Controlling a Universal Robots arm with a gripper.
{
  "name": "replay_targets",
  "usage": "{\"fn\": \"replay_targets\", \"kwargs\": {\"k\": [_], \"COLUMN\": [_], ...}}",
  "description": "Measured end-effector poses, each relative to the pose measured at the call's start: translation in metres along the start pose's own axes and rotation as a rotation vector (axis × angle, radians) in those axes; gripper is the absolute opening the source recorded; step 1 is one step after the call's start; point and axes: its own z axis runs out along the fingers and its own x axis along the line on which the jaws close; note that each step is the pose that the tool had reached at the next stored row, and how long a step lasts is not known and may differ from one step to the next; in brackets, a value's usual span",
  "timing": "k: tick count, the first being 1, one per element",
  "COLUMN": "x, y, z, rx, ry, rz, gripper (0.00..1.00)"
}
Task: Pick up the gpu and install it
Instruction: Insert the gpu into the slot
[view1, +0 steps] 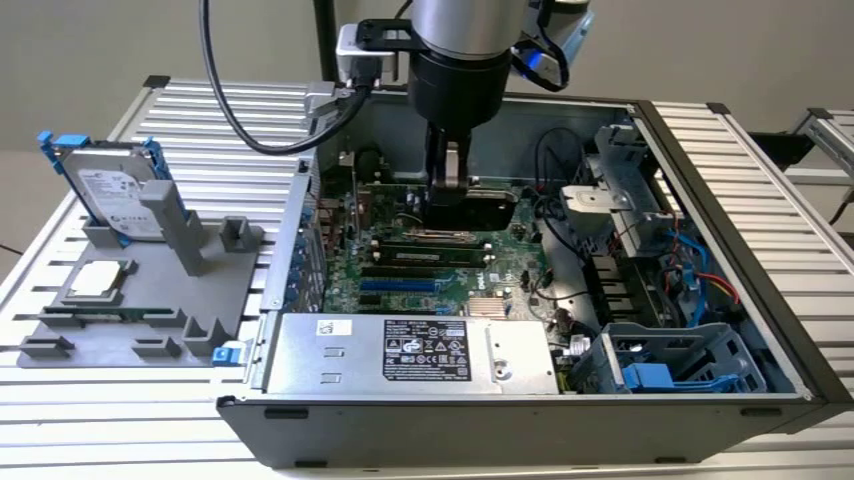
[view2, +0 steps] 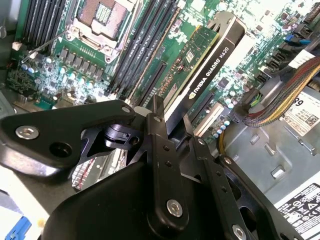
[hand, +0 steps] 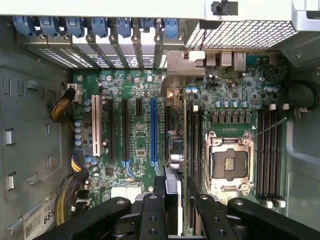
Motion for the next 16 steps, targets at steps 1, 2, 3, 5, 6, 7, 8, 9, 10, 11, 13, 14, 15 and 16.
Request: {"fn": "replay_targets", "kwargs": {"k": [1,2,3,5,6,7,8,9,10,11,13,14,15,16], "x": [0.0,0.0,0.0,0.0,0.0,0.0001,0.0001,0.0001,0.0002,0.0002,0.0003,0.0003,0.0003,0.0004], "y": [0.0,0.0,0.0,0.0,0.0,0.0,0.0,0.0,0.0,0.0,0.0,-0.0001,0.0,0.0], "z": [0.0005,0.0006,0.0007,0.0012,0.0018,0.0024,0.0029,0.0034,0.004,0.0045,0.0056,0.0061,0.0067,0.0071], "rx": [-0.0001,-0.0001,-0.0002,0.0,0.0001,0.0001,0.0,0.0,0.0,0.0,-0.0001,0.0,0.0,0.0], "ry": [0.0001,0.0003,0.0003,-0.0001,-0.0001,-0.0003,-0.0001,0.0001,0.0,0.0,0.0001,0.0,0.0,0.0001], "rz": [0.0,0.0,0.0,0.0,0.0,0.0,0.0,0.0,0.0,0.0,0.0,0.0,0.0,0.0], "gripper": [0.0,0.0,0.0,0.0,0.0,0.0,0.0,0.0,0.0,0.0,0.0,0.0,0.0,0.0]}}
